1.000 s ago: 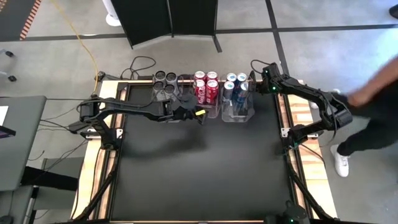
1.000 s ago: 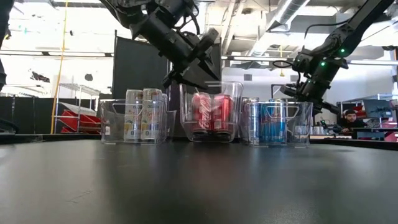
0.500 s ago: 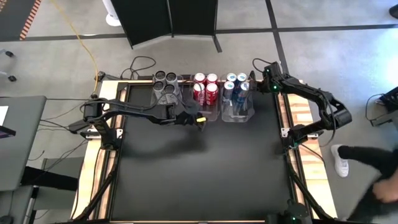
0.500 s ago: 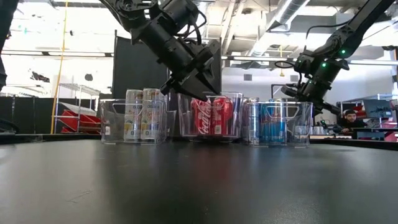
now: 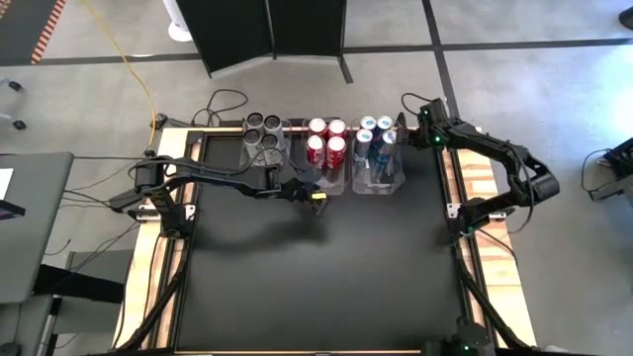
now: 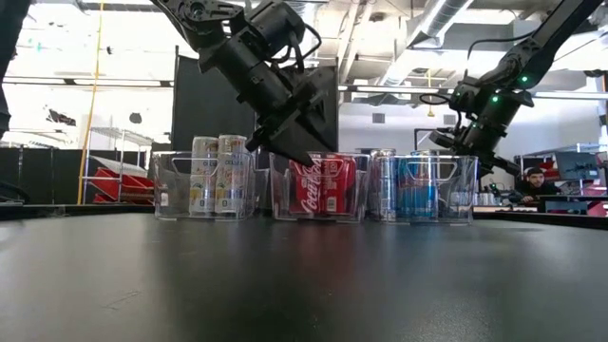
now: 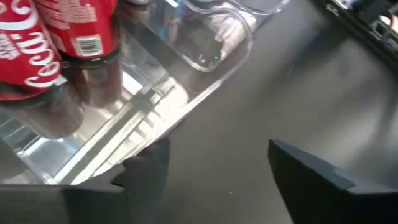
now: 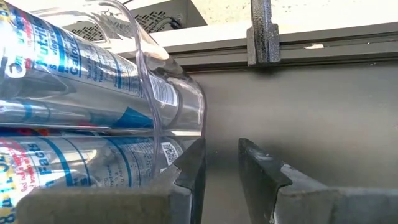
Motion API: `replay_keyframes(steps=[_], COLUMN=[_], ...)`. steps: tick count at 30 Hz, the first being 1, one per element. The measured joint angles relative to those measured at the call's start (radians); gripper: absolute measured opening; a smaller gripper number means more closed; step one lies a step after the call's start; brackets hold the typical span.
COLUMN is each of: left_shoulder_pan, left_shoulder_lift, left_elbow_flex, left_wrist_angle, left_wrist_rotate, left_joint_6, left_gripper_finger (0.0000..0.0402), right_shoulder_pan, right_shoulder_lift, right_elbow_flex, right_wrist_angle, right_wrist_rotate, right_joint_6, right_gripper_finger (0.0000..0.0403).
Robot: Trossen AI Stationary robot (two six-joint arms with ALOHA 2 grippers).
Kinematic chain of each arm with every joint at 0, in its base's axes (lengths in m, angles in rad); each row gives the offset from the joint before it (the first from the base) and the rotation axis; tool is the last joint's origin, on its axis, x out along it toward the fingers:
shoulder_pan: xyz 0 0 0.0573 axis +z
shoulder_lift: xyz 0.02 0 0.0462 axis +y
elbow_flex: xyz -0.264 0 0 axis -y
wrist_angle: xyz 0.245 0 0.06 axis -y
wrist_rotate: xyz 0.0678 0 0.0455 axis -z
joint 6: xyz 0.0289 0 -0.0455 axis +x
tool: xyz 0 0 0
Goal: Sort soda cans
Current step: Move the bottom transparent bin into the top middle of the table, then adjust the right transparent bin
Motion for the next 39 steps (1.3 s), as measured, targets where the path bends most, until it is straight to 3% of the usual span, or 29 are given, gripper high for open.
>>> replay_keyframes(steps=[6, 11, 18, 31, 39], left_shoulder_pan=[0.0, 0.0, 0.02, 0.125, 0.151], left_shoulder_lift=[-0.002, -0.019, -0.085, -0.211, -0.279], left_elbow_flex=[0.0, 0.001, 0.002, 0.002, 0.002], left_wrist_angle=[-0.003, -0.006, -0.008, -0.19, -0.33], left_wrist_rotate=[0.06, 0.097, 0.11, 0.109, 0.005], left_joint_6=[-0.007, -0.014, -0.009, 0.022, 0.047], left_gripper_finger=[0.0335, 0.0364, 0.0368, 0.0368, 0.0368], right_shoulder_pan=[0.0, 0.0, 0.0, 0.036, 0.059], right_shoulder_lift=[0.0, 0.0, 0.0, 0.05, 0.085], right_elbow_flex=[0.0, 0.0, 0.0, 0.001, 0.001], right_wrist_angle=[0.0, 0.0, 0.002, 0.082, 0.118], right_wrist_rotate=[0.0, 0.0, 0.0, -0.093, -0.146], right_joint_6=[0.0, 0.001, 0.008, 0.037, 0.037], right_gripper_finger=[0.011, 0.011, 0.011, 0.011, 0.011])
